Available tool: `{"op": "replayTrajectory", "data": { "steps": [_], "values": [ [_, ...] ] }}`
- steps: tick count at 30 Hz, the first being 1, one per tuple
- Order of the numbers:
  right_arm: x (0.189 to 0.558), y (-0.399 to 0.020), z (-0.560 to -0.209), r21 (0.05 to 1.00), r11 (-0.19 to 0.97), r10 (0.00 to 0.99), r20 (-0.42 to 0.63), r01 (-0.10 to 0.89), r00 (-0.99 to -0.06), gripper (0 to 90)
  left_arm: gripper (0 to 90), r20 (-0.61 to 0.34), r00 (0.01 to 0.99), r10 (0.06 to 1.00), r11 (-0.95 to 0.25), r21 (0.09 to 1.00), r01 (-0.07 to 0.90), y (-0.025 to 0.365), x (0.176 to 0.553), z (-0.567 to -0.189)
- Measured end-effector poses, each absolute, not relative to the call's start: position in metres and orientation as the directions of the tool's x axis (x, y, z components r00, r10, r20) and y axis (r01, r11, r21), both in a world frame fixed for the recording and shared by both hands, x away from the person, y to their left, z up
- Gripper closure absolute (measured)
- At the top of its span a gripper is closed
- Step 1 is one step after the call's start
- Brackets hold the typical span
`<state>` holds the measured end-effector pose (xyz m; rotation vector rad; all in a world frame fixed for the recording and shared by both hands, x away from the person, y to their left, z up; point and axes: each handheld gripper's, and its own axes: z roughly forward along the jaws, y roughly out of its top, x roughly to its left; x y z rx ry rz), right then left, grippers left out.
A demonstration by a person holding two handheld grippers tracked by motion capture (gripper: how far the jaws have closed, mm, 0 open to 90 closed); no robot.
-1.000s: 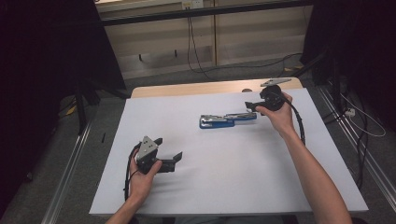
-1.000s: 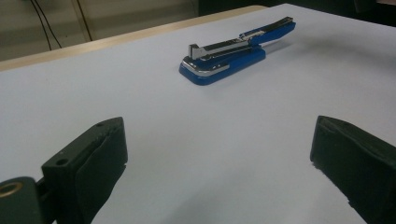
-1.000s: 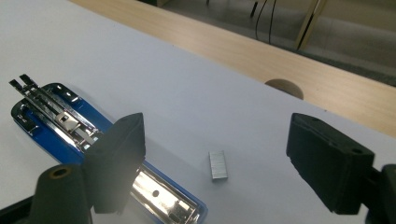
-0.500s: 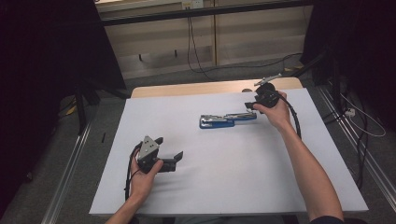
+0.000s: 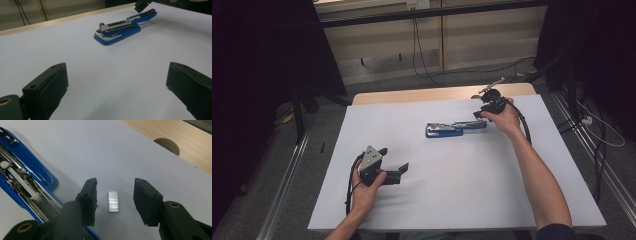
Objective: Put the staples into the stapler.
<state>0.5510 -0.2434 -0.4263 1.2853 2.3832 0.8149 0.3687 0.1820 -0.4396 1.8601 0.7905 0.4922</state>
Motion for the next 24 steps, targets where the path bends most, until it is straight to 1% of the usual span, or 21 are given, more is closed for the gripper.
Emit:
{"op": "replayTrajectory", "data": {
  "steps": [4,7,13,24],
  "values": [
    [0.553,-0.243,-0.429,0.606,0.448,0.829,-0.006,0.658,-0.559,60.2,4.1,-0.010,0.702,0.712,-0.283,0.911,0.301,0.181,0.369,-0.441],
    [0.553,-0.242,-0.432,0.582,0.468,0.820,-0.006,0.665,-0.572,60.2,4.0,0.006,0.703,0.712,-0.305,0.903,0.302,0.178,0.368,-0.442],
    [0.555,-0.244,-0.433,0.566,0.475,0.819,-0.004,0.673,-0.574,61.6,3.8,0.009,0.710,0.704,-0.306,0.906,0.292,0.176,0.367,-0.442],
    [0.556,-0.246,-0.437,0.534,0.495,0.801,0.025,0.685,-0.598,72.5,3.8,0.002,0.710,0.705,-0.309,0.902,0.303,0.176,0.369,-0.443]
  ]
}}
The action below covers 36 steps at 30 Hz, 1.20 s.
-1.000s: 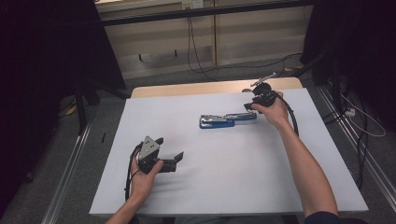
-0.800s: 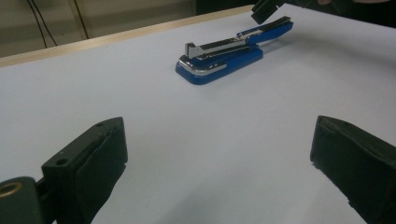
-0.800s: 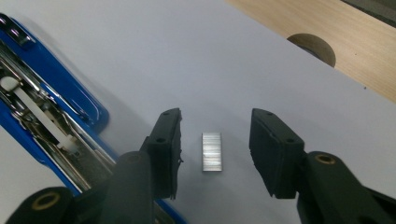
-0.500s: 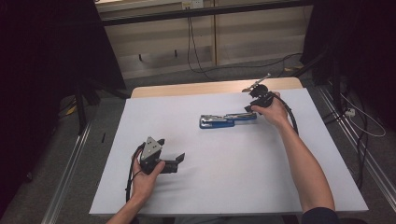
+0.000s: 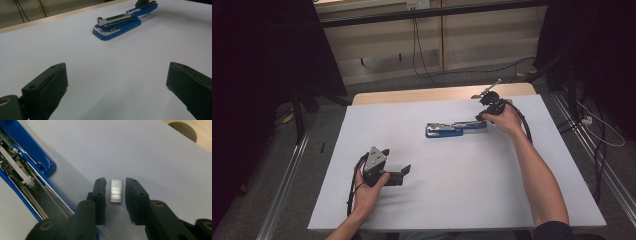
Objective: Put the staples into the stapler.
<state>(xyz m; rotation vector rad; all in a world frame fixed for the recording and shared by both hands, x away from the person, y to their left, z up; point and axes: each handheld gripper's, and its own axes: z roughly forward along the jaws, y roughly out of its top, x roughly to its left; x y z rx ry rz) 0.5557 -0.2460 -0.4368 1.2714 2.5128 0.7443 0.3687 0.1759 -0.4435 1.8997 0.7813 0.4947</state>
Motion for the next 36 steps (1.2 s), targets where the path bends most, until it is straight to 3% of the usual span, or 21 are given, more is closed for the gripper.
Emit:
{"op": "replayTrajectory", "data": {
  "steps": [11,36],
  "values": [
    [0.5554,-0.2442,-0.4414,0.525,0.500,0.797,0.032,0.688,-0.603,78.9,3.8,0.013,0.714,0.700,-0.319,0.900,0.296,0.1761,0.3691,-0.4435],
    [0.5543,-0.2448,-0.4369,0.547,0.468,0.815,0.038,0.695,-0.578,79.5,4.0,0.019,0.703,0.711,-0.310,0.906,0.288,0.1787,0.3705,-0.4425]
  ]
}}
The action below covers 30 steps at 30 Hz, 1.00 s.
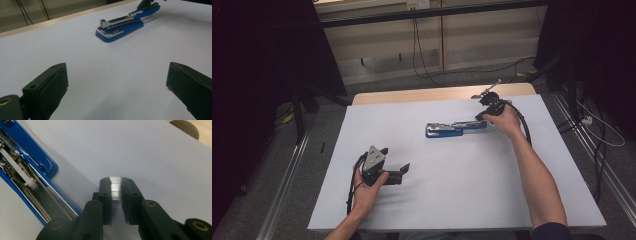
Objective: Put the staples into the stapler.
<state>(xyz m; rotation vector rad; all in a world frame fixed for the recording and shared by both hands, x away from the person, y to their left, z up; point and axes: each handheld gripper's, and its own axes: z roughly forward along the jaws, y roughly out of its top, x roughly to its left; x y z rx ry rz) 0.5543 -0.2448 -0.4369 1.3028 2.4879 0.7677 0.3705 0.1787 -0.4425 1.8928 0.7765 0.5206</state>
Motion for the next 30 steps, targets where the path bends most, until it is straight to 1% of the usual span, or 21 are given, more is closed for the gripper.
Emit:
{"op": "replayTrajectory", "data": {
  "steps": [22,30],
  "values": [
    [0.546,-0.250,-0.424,0.593,0.449,0.824,0.015,0.668,-0.567,79.5,4.2,0.030,0.706,0.708,-0.312,0.909,0.275,0.177,0.370,-0.442],
    [0.544,-0.247,-0.421,0.618,0.468,0.804,-0.002,0.631,-0.594,79.5,4.2,0.028,0.707,0.707,-0.313,0.908,0.277,0.177,0.370,-0.442]
  ]
}}
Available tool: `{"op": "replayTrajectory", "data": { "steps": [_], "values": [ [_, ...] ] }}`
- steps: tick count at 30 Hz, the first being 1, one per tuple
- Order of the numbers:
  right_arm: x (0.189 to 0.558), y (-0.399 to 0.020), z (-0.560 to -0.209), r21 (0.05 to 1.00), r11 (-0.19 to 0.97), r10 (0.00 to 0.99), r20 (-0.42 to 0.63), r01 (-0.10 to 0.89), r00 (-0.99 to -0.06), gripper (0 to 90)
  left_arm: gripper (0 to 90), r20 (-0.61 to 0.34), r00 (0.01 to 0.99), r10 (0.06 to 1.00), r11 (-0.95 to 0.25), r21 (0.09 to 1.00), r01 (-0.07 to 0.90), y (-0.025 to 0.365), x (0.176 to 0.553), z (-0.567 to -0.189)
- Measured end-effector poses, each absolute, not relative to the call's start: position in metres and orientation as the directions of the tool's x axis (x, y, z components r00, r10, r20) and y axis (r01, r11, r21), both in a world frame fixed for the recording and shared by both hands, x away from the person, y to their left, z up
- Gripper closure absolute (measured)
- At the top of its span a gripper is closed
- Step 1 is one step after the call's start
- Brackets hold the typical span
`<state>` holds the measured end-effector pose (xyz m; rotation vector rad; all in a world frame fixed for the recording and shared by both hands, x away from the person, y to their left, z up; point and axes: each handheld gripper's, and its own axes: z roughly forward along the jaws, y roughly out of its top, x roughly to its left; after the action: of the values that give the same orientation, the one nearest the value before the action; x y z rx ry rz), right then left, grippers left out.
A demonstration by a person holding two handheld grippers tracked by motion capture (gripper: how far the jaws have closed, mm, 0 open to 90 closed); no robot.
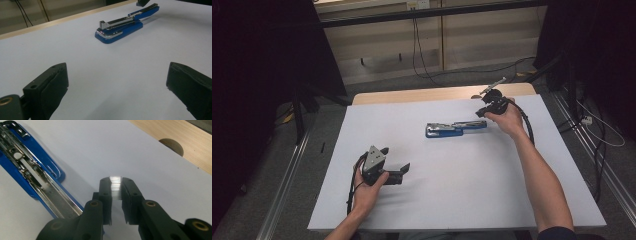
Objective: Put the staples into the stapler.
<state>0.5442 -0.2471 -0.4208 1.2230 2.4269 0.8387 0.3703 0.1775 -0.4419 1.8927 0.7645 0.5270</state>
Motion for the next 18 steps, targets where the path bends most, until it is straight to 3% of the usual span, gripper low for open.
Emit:
{"op": "replayTrajectory", "data": {
  "steps": [18],
  "values": [
    [0.536,-0.239,-0.407,0.668,0.476,0.762,0.011,0.572,-0.647,79.5,4.2,0.032,0.706,0.707,-0.314,0.909,0.273,0.178,0.370,-0.441]
  ]
}}
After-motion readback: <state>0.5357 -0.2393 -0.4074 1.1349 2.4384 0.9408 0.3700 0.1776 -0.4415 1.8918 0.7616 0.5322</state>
